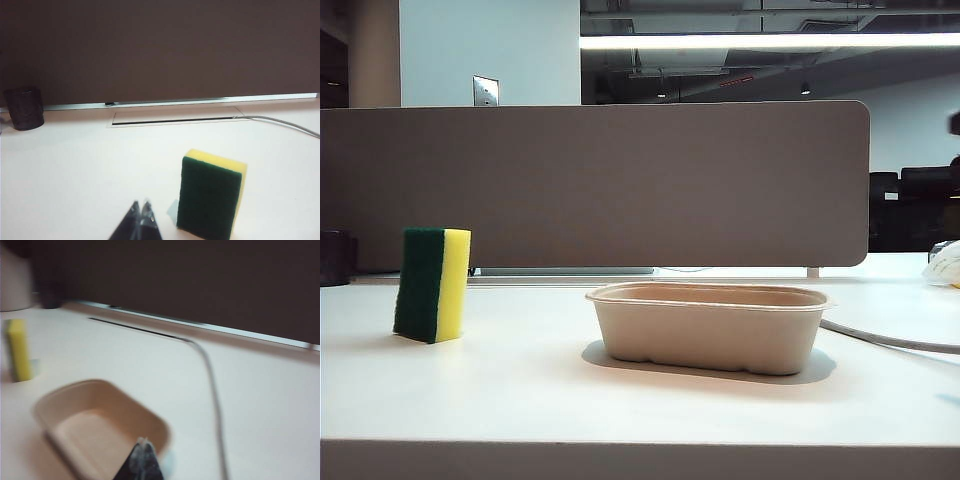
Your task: Pick up the cleaning sponge from the table and place it into the paper lunch box.
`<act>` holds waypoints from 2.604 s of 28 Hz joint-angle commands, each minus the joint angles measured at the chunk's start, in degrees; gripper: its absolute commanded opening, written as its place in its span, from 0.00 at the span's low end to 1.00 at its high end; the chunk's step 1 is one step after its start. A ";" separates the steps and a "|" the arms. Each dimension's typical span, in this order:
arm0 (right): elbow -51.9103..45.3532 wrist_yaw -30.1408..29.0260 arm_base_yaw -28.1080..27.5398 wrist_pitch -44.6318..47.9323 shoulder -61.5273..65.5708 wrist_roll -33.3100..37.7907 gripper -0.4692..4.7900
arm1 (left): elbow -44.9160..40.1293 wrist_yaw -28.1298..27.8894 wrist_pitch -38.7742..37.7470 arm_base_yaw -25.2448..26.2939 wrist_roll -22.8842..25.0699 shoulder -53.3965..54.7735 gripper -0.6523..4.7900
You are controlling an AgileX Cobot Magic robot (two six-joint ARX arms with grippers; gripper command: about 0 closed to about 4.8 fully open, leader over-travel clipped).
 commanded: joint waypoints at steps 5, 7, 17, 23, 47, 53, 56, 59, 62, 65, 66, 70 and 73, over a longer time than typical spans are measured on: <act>0.04 0.07 6.86 0.72 5.92 -0.07 0.08 | 0.07 0.22 0.68 0.02 0.11 0.02 0.11; 0.04 -0.02 7.23 0.70 7.85 -0.07 0.08 | 0.07 0.22 0.68 0.02 0.11 0.02 0.11; 0.04 0.09 7.08 0.66 13.64 -0.07 0.08 | 0.07 0.22 0.68 0.00 0.11 0.02 0.11; 0.04 0.09 7.08 0.70 13.64 -0.07 0.08 | 0.07 0.20 0.68 0.00 0.11 0.02 0.11; 0.04 0.09 7.13 0.72 13.64 -0.07 0.08 | 0.07 0.20 -0.22 0.00 0.20 0.02 0.11; 0.04 0.09 7.13 0.72 13.64 -0.07 0.08 | 0.07 0.20 -0.22 0.00 0.20 0.02 0.11; 0.04 0.09 7.13 0.72 13.64 -0.07 0.08 | 0.07 0.20 -0.13 0.00 0.20 0.02 0.11; 0.04 0.07 7.13 0.72 13.62 -0.07 0.08 | 0.07 0.20 -0.15 0.00 0.24 0.02 0.11; 0.04 0.07 7.13 0.72 13.62 -0.07 0.08 | 0.07 0.31 1.40 0.00 -0.50 0.02 0.11; 0.04 0.07 7.13 0.70 13.62 -0.07 0.08 | 0.15 4.66 1.99 -0.04 -9.03 0.02 0.11; 0.04 0.09 7.13 0.74 13.62 -0.07 0.08 | 0.13 6.34 1.97 -0.04 -11.50 0.02 0.11; 0.04 0.09 7.13 0.72 13.62 -0.07 0.08 | 0.37 10.47 1.88 -0.04 -15.93 0.02 0.11; 0.04 0.07 7.13 0.72 13.62 -0.07 0.08 | 2.80 12.00 1.53 -0.04 -19.82 0.28 0.11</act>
